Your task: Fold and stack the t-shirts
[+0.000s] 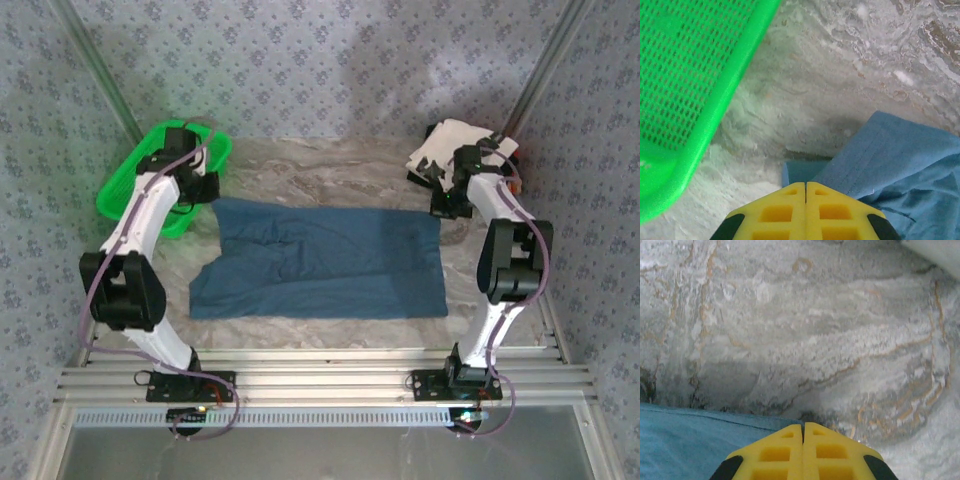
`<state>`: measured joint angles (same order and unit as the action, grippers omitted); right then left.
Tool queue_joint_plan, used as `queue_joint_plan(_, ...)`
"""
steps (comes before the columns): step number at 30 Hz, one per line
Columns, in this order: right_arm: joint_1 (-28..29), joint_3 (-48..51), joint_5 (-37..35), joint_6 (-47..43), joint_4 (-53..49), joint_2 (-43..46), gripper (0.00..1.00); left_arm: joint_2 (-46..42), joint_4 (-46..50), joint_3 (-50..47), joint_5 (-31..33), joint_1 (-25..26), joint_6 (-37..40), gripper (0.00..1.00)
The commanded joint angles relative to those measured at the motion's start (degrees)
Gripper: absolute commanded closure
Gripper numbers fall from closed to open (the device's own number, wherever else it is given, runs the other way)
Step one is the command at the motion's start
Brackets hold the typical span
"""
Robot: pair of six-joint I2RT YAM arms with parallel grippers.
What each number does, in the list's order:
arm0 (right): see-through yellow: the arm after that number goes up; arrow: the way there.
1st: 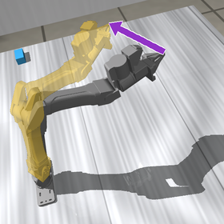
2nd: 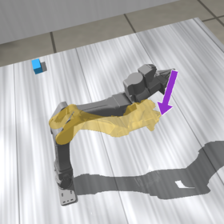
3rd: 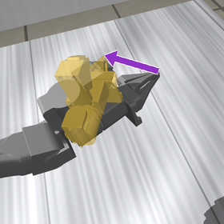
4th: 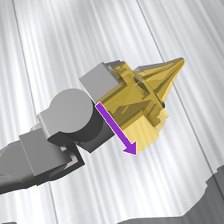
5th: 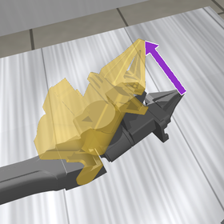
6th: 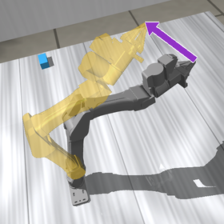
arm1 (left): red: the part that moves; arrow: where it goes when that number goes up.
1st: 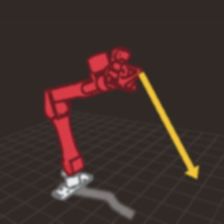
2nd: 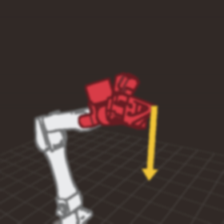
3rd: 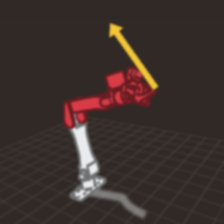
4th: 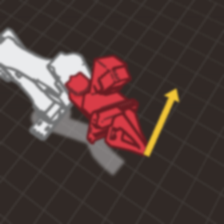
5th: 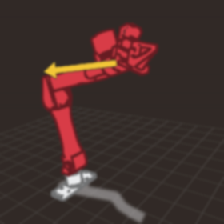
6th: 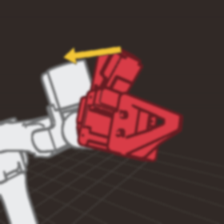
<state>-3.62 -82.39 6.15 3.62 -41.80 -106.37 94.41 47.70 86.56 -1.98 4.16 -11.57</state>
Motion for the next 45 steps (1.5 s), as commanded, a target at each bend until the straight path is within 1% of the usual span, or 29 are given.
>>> queue_joint_plan(1, 0.4, 5.2, -1.3, 2.9, 1.1, 5.0, 1.0, -5.3, -2.4, -6.5, -0.6, -0.2, -3.4, 1.0)
queue_joint_plan(5, 0.6, 11.2, -0.7, 5.8, 1.2, 9.3, 1.0, -10.4, -3.5, -14.2, 0.2, -0.6, -7.1, 1.0)
queue_joint_plan(9, 1.0, 17.1, -0.5, 9.0, 0.2, 12.9, 1.0, -14.2, -3.4, -19.5, 2.2, -1.0, -9.1, 1.0)
queue_joint_plan(15, 0.9, 23.9, -1.2, 13.7, -0.8, 16.4, 1.0, -16.7, -3.0, -25.7, 3.0, -1.4, -12.2, 1.0)
queue_joint_plan(20, 1.0, 27.5, -1.9, 15.6, -0.5, 17.8, 1.0, -18.6, -3.6, -31.0, 3.3, -1.4, -15.0, 1.0)
queue_joint_plan(26, 1.4, 29.4, -2.8, 16.1, 0.4, 17.4, 1.0, -22.9, -4.1, -36.1, 3.2, -1.4, -17.8, 1.0)
queue_joint_plan(33, 1.2, 29.1, -2.5, 15.6, -0.6, 17.0, 1.0, -28.1, -1.3, -36.6, 4.4, -1.4, -18.5, 1.0)
queue_joint_plan(38, 0.9, 28.9, -2.8, 15.6, -0.7, 16.7, 1.0, -30.1, 0.1, -37.5, 4.6, -1.4, -19.4, 1.0)
queue_joint_plan(45, 0.5, 29.0, -3.1, 15.1, -0.8, 15.3, 1.0, -31.5, 0.5, -41.3, 4.3, -1.4, -20.7, 1.0)
